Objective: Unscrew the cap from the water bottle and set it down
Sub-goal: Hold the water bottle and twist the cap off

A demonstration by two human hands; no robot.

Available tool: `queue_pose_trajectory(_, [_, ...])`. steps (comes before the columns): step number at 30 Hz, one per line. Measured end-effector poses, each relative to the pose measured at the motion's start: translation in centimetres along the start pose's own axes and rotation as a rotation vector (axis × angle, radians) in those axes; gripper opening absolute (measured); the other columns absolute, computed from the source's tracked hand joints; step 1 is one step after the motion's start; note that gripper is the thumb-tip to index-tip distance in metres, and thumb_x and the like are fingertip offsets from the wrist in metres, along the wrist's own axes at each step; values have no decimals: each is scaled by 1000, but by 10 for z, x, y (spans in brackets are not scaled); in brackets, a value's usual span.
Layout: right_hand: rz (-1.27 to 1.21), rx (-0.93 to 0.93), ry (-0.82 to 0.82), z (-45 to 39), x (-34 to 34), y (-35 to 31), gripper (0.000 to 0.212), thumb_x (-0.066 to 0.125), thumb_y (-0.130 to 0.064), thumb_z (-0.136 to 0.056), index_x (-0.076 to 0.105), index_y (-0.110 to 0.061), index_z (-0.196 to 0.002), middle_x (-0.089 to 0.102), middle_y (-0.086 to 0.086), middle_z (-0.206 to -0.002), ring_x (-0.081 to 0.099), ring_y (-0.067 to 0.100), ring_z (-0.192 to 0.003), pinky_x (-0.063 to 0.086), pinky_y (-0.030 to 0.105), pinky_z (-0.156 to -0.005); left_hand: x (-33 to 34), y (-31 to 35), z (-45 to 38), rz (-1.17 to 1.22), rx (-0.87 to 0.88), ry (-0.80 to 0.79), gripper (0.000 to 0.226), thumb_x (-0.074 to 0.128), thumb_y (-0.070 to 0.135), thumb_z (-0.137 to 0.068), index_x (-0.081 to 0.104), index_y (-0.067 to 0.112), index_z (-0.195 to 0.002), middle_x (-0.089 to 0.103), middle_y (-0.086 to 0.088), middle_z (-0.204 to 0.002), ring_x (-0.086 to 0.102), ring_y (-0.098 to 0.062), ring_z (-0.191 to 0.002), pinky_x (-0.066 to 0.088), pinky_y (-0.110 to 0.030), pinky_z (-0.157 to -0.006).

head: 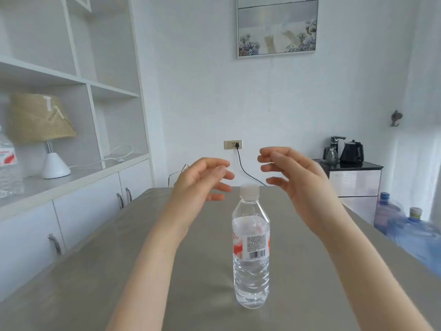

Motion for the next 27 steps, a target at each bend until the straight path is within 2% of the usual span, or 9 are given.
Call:
queue_pose_trajectory(5, [88, 90, 15, 1, -3, 21, 21, 56, -19, -93, 76, -25, -90, 75, -8, -90, 64, 6, -83, 48, 23, -71, 6, -21, 0, -54, -99, -42, 17, 56, 24, -96, 68, 22, -108, 73, 3, -102, 68, -9, -85, 56, -27, -77])
queue_pose_trajectory(10, [241, 175, 13, 3, -4, 38, 17, 57, -18, -94, 73, -21, -98, 73, -8, -90, 63, 10, -85, 48, 25, -74, 17, -43, 5, -158, -222, -164, 30, 57, 39, -94, 63, 28, -121, 67, 6, -123, 66, -9, -108, 53, -35, -96])
queue_pose_trajectory(14, [341, 248, -42, 7, -1, 51, 18, 55, -21, -95, 72, -19, -101, 73, 1, -96, 64, 13, -90, 50, 26, -77, 26, -51, 8, -194, -260, -259, 51, 59, 58, -79, 59, 34, -125, 66, 11, -125, 63, -2, -114, 50, -34, -100])
queue_pose_trajectory(16, [353, 271, -59, 8, 1, 54, 20, 54, -24, -96, 72, -18, -101, 74, 7, -99, 65, 14, -91, 50, 28, -79, 29, -54, 9, -197, -269, -293, 53, 62, 64, -76, 59, 39, -122, 66, 16, -122, 62, 1, -112, 50, -33, -100])
queue_pose_trajectory(20, [340, 260, -73, 9, 6, 50, 32, 49, -37, -97, 73, -17, -100, 76, 6, -100, 66, 9, -86, 51, 26, -78, 38, -59, 11, -248, -277, -347, 54, 63, 58, -77, 55, 43, -127, 63, 14, -129, 61, -1, -118, 49, -35, -103])
queue_pose_trajectory(23, [381, 234, -102, 10, 12, 46, 34, 55, -44, -92, 72, -15, -96, 76, 8, -98, 65, 10, -85, 50, 29, -79, 48, -63, 12, -287, -274, -386, 61, 65, 55, -78, 50, 38, -134, 60, 6, -132, 60, -8, -122, 47, -39, -106])
queue_pose_trajectory(25, [449, 216, -106, 10, 16, 44, 29, 62, -46, -86, 69, -18, -92, 75, 3, -90, 63, 3, -78, 48, 18, -72, 56, -65, 14, -327, -266, -421, 64, 66, 55, -77, 43, 41, -135, 57, 6, -135, 56, -6, -126, 47, -39, -106])
queue_pose_trajectory(27, [540, 210, -89, 9, 17, 44, 23, 69, -46, -80, 65, -25, -88, 69, -7, -78, 59, -10, -63, 42, 4, -57, 64, -64, 14, -356, -239, -441, 70, 68, 54, -77, 34, 48, -137, 54, 8, -138, 51, -3, -129, 47, -38, -106])
Point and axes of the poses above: each hand's wrist, its own z-axis away from the middle knuckle, its own x-axis out of the palm, y = z × x, the point moved 9 cm from there along -z, towards the middle knuckle
